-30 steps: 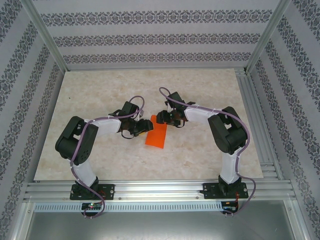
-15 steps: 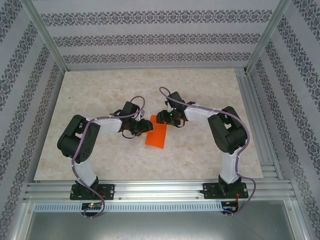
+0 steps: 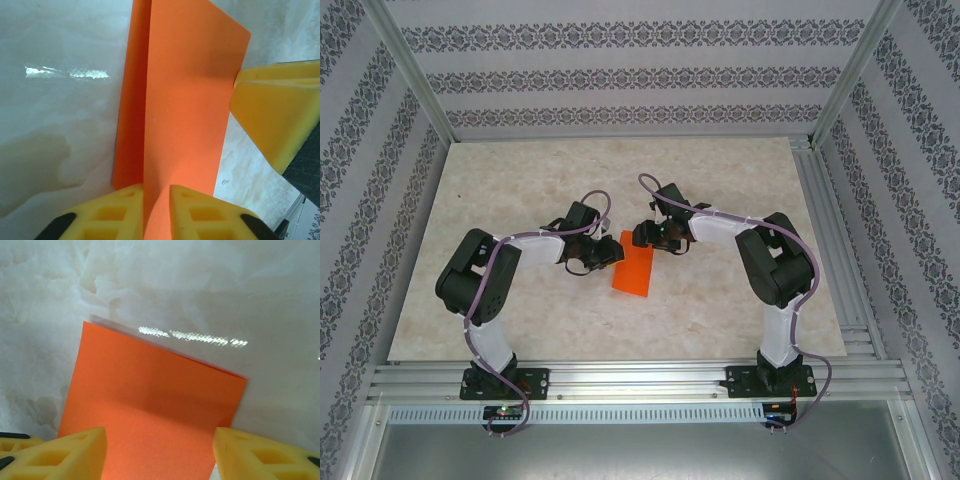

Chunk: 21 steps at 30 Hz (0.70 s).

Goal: Fold a paper plane with a square sheet of paper (fold left side to right side)
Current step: Third fold the triangle at the center of the table.

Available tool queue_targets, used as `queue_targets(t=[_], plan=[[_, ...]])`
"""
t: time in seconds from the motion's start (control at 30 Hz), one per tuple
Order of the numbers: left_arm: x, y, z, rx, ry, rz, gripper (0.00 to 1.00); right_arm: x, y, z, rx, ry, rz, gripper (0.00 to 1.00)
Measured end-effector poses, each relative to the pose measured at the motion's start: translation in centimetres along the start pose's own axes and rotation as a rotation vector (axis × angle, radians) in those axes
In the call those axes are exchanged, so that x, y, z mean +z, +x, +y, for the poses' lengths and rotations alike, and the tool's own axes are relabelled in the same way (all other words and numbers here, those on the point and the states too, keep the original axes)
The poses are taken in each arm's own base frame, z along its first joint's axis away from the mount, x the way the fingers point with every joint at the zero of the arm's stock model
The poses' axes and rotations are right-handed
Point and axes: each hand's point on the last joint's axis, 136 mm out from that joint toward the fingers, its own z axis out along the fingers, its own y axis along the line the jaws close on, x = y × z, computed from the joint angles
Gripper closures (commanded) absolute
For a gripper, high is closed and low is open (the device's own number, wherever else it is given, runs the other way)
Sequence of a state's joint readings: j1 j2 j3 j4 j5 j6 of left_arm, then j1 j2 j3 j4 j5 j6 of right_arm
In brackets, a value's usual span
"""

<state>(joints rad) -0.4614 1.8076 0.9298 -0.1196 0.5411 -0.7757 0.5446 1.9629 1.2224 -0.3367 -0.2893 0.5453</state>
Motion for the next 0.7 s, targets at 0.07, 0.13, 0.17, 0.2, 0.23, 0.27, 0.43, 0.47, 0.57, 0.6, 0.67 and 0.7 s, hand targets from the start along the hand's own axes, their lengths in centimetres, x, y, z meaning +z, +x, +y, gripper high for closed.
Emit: queue_targets(t=[0.07, 0.13, 0.17, 0.2, 0.23, 0.27, 0.43, 0.47, 0.57, 0.6, 0.67, 0.7], plan=[[0.0, 0.1, 0.0, 0.001, -0.001, 0.001, 0.83, -0.1, -0.1, -0.1, -0.005, 0.0, -0.003, 0.37], [0.1, 0.2, -0.1, 0.006, -0.002, 0.003, 0.86, -0.4, -0.3, 0.0, -0.017, 0.0, -0.01, 0.33], [0.2, 0.3, -0.2, 0.007, -0.003, 0.004, 0.87, -0.7, -0.4, -0.1, -0.021, 0.001, -0.016, 0.31], [0.3, 0.4, -0.3, 0.01, -0.004, 0.006, 0.88, -1.1, -0.6, 0.0, -0.028, 0.002, -0.027, 0.28], [0.3, 0.5, -0.3, 0.013, -0.004, 0.008, 0.89, -1.7, -0.7, 0.1, -0.044, 0.001, -0.042, 0.25], [0.4, 0.6, -0.4, 0.014, -0.004, 0.01, 0.89, -2.4, -0.8, 0.1, -0.052, 0.002, -0.056, 0.22], [0.4, 0.9, -0.8, -0.002, -0.01, 0.003, 0.93, -7.0, -0.5, 0.9, -0.128, -0.016, -0.151, 0.02], [0.4, 0.8, -0.9, -0.007, -0.009, 0.0, 0.93, -7.8, -0.2, 1.0, -0.146, -0.017, -0.166, 0.02], [0.0, 0.8, -1.4, -0.022, 0.0, -0.008, 0.94, -9.5, 1.9, 1.5, -0.221, -0.024, -0.202, 0.02], [-0.1, 0.9, -1.5, -0.027, 0.003, -0.009, 0.94, -9.9, 3.0, 1.8, -0.252, -0.03, -0.208, 0.02], [-0.3, 0.8, -1.8, -0.039, 0.009, -0.014, 0.94, -10.2, 5.3, 2.4, -0.312, -0.044, -0.211, 0.02], [-0.3, 0.8, -1.9, -0.042, 0.011, -0.015, 0.94, -10.2, 6.5, 2.8, -0.35, -0.052, -0.212, 0.02]])
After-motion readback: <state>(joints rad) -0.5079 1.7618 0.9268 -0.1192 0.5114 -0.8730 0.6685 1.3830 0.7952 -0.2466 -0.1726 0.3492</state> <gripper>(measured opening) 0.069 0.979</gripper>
